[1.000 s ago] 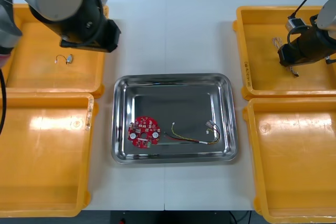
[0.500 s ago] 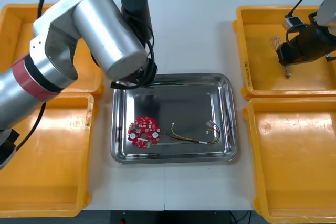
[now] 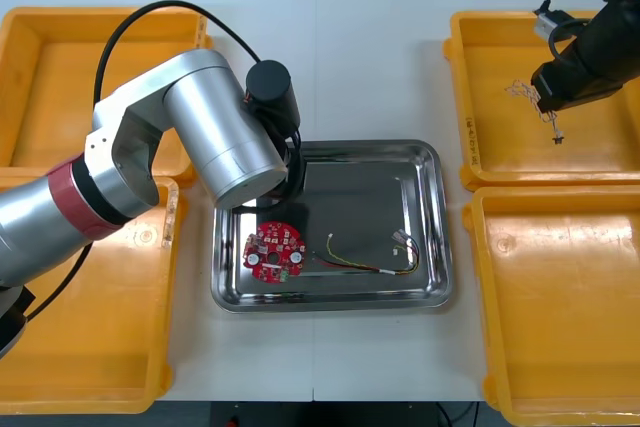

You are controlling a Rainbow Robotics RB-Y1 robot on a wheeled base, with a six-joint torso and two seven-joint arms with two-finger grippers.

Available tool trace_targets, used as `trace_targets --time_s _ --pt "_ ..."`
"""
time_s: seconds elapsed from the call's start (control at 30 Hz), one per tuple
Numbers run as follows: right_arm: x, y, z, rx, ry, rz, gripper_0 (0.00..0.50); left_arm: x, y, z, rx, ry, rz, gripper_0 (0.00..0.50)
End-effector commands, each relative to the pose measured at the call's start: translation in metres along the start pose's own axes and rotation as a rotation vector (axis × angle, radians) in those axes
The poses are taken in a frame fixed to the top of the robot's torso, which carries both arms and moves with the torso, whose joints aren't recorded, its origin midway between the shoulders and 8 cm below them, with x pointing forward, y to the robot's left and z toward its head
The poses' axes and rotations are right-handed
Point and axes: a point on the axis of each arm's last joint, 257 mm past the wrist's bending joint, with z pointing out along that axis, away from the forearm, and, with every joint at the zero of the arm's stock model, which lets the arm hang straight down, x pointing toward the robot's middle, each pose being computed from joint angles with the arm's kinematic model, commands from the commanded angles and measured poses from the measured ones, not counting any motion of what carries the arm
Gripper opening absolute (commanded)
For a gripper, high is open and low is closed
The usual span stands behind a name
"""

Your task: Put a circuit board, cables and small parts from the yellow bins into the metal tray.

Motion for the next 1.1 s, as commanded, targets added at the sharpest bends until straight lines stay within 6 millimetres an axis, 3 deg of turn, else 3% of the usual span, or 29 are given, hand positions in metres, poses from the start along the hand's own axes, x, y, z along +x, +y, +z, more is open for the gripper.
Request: trace_targets --time_s 0.03,0.27,0.5,0.6,0.93,1.0,1.03,1.1 --pt "-0.001 -0.017 -0.045 0.04 -0.015 -0.011 0.0 0.009 -0.013 0.006 0.036 -0.014 0.015 0.0" --pt "0.01 0.0 -0.085 0.055 0.036 -0.062 0.0 0.016 -0.009 0.02 0.037 -0.007 0.012 0.0" --pt "-0.02 0.017 -0.114 0.1 -0.077 -0.135 0.0 0.018 0.003 0.029 0.025 -0.005 0.011 0.0" --pt "-0.026 0.031 -0.117 0.1 -0.11 -0.18 0.0 0.019 0.007 0.031 0.026 -0.005 0.014 0.0" --pt "-0.017 0.078 -0.112 0.144 -0.156 -0.364 0.0 0.02 0.013 0.033 0.018 -0.002 0.018 0.009" --pt "-0.013 0.092 -0.111 0.121 -0.174 -0.392 0.0 0.019 0.013 0.033 0.02 -0.006 0.017 0.097" --pt "-0.011 0.099 -0.111 0.105 -0.183 -0.407 0.0 0.018 0.013 0.033 0.021 -0.008 0.017 0.191" --pt "-0.007 0.109 -0.11 0.076 -0.189 -0.423 0.0 0.018 0.014 0.033 0.022 -0.01 0.017 0.299"
